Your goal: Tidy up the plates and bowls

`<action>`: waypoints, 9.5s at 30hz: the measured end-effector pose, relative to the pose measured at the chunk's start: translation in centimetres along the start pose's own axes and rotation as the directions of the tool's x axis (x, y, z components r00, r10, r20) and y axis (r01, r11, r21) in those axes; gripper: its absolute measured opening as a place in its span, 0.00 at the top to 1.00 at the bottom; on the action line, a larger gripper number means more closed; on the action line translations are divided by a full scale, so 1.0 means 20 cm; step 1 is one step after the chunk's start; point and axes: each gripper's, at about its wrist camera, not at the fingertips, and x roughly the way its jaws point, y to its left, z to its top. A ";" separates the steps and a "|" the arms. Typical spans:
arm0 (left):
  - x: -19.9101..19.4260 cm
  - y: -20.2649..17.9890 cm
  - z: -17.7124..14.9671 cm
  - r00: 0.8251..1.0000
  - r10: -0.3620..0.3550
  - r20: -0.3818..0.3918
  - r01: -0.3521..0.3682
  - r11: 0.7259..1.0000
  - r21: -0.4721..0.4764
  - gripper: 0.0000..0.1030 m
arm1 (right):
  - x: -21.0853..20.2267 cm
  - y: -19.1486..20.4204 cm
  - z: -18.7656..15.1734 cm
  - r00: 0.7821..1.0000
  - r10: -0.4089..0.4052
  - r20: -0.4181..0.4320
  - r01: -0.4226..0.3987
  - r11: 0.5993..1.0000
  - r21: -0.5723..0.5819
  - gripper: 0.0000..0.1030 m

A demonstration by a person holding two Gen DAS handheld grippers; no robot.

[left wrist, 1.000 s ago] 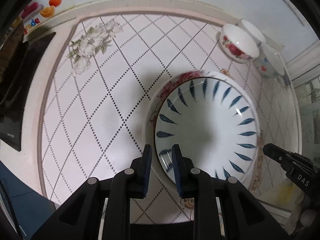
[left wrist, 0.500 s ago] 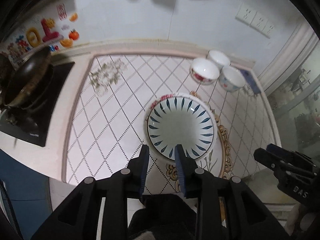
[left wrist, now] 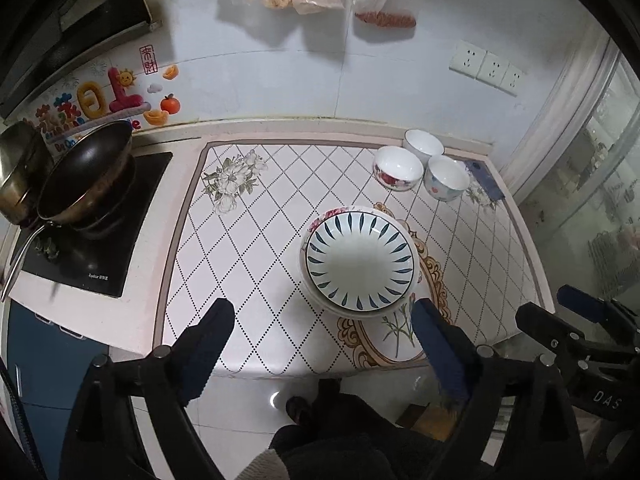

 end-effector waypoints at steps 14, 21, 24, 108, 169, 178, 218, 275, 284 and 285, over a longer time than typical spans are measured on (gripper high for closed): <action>-0.05 -0.01 0.00 1.000 0.007 0.017 -0.007 1.000 -0.015 0.11 | -0.12 0.05 0.00 0.999 0.012 0.031 -0.011 1.000 -0.013 0.15; 0.09 -0.04 0.11 0.999 0.047 -0.021 -0.048 0.998 -0.039 0.11 | 0.06 -0.01 0.13 0.998 0.053 -0.019 -0.053 0.998 -0.014 0.14; 0.18 -0.08 0.19 0.998 0.059 -0.024 -0.060 0.997 -0.049 0.11 | 0.17 -0.08 0.20 0.995 0.078 -0.056 -0.078 0.997 -0.003 0.14; 1.53 -1.10 0.34 0.888 -0.110 -0.447 0.206 0.963 0.173 0.84 | 1.30 -1.26 0.30 0.957 0.175 -0.232 -0.076 0.920 0.384 0.80; 2.09 -1.17 1.06 0.886 -0.157 -0.437 0.185 0.982 0.023 0.85 | 1.92 -1.65 1.10 0.939 0.303 -0.164 -0.191 0.853 0.485 0.85; 1.91 -1.15 1.05 0.905 -0.153 -0.396 0.193 0.979 0.063 0.85 | 1.81 -1.59 1.10 0.944 0.293 -0.153 -0.197 0.870 0.451 0.85; 1.48 -1.20 0.37 0.867 -0.115 -0.485 0.236 0.952 0.196 0.85 | 1.23 -1.44 0.31 0.934 0.259 -0.246 -0.127 0.884 0.449 0.85; 2.36 -0.98 1.48 0.864 -0.177 -0.471 0.143 0.984 -0.107 0.82 | 2.25 -1.65 1.64 0.906 0.388 -0.172 -0.240 0.803 0.546 0.79; 2.29 -1.01 1.46 0.892 -0.134 -0.432 0.127 0.991 -0.047 0.84 | 2.22 -1.53 1.66 0.926 0.327 -0.187 -0.213 0.865 0.454 0.86; 2.27 -1.02 1.46 0.894 -0.134 -0.428 0.129 0.991 -0.041 0.84 | 2.21 -1.54 1.65 0.926 0.329 -0.183 -0.217 0.863 0.456 0.86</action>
